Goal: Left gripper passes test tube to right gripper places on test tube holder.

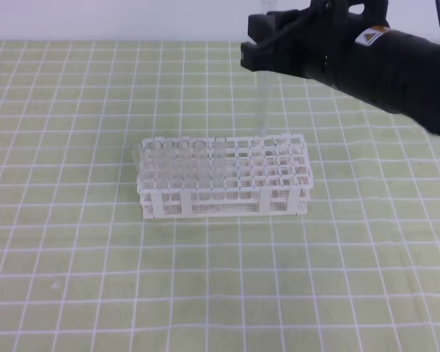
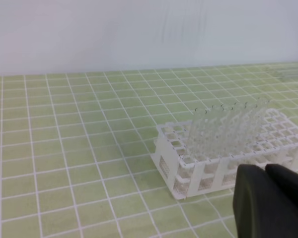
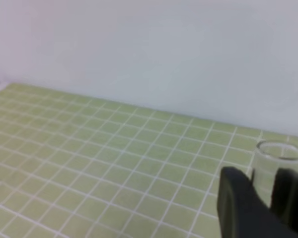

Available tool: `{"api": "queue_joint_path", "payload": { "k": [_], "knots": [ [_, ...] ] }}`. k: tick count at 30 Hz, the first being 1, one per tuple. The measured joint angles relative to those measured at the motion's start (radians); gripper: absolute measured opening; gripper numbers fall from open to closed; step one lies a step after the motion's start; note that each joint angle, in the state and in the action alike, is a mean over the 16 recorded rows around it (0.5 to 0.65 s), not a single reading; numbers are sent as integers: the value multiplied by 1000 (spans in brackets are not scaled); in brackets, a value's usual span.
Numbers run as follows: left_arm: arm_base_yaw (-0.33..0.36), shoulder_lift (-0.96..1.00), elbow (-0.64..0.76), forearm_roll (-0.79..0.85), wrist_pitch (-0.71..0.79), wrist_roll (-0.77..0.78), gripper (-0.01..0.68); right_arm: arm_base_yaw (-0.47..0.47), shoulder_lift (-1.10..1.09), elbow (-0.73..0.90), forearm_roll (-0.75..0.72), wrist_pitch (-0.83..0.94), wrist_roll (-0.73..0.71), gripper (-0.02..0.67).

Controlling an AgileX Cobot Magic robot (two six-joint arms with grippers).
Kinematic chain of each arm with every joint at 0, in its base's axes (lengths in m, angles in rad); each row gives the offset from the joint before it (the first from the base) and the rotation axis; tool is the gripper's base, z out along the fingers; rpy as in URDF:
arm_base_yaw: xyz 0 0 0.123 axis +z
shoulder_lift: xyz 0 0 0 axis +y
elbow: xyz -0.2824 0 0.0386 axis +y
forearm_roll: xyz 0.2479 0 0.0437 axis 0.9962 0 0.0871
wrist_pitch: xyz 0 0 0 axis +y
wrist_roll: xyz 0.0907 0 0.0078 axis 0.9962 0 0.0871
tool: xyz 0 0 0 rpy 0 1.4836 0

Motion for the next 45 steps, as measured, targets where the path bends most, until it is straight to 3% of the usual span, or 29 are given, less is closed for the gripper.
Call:
{"api": "queue_joint_path", "payload": {
  "k": [6, 12, 26, 35, 39, 45],
  "knots": [
    [0, -1, 0, -1, 0, 0, 1, 7, 0, 82, -384, -139, 428, 10],
    [0, 0, 0, 0, 0, 0, 1, 14, 0, 171, -589, -270, 619, 10],
    [0, 3, 0, 2, -1, 0, 1, 23, 14, 289, -891, -492, 696, 10],
    [13, 4, 0, 1, -1, -1, 1, 26, 71, 352, -906, -657, 673, 10],
    [63, 3, 0, 1, -2, -1, 1, 26, 112, 359, -887, -729, 657, 10],
    [217, 3, 1, 0, -2, -1, 1, 26, 180, 361, -859, -838, 649, 10]
  ]
}}
